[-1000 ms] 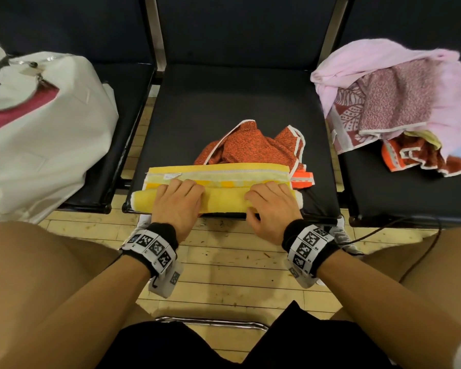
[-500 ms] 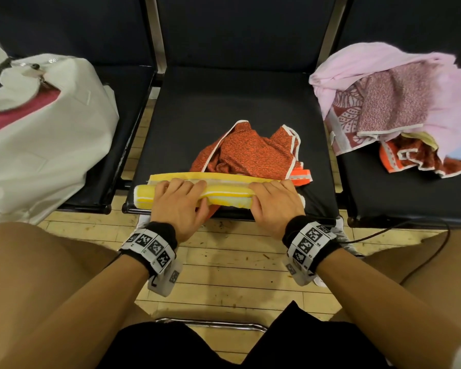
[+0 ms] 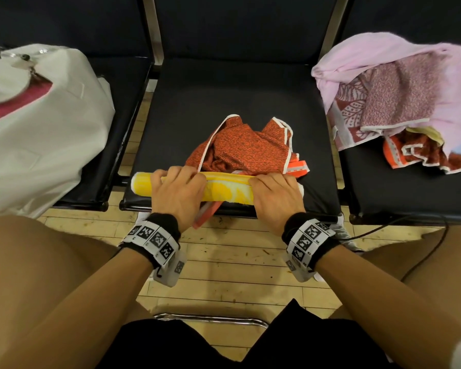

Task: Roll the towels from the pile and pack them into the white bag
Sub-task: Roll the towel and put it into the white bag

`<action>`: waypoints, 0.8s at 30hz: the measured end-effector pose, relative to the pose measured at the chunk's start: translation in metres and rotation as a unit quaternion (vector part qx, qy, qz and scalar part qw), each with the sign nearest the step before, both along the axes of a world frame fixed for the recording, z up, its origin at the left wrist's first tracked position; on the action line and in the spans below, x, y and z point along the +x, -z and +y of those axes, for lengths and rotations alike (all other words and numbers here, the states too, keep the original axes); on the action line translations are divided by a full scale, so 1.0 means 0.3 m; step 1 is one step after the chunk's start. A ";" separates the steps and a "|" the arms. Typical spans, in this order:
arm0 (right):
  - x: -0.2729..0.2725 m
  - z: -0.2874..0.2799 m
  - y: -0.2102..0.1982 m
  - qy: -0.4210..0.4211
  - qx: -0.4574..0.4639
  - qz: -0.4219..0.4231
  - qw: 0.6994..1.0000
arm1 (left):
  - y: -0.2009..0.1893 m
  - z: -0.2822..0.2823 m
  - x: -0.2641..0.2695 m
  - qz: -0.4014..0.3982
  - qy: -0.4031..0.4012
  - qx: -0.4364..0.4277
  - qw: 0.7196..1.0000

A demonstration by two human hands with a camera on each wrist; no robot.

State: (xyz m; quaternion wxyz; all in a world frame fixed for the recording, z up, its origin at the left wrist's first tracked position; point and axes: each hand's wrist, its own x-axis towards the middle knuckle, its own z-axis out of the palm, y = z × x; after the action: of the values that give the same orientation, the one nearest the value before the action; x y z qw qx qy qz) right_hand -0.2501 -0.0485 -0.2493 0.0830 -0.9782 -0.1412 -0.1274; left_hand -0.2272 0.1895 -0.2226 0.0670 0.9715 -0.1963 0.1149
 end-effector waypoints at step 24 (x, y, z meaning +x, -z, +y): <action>0.046 0.010 -0.100 -0.013 -0.017 -0.014 1.000 | -0.065 0.088 0.047 0.092 -0.074 0.056 0.991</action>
State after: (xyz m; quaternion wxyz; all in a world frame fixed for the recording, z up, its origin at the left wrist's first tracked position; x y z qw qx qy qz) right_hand -0.2365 -0.0455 -0.2193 0.0664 -0.9756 -0.1572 -0.1379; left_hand -0.2132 0.2159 -0.2032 0.0219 0.9920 -0.1228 0.0182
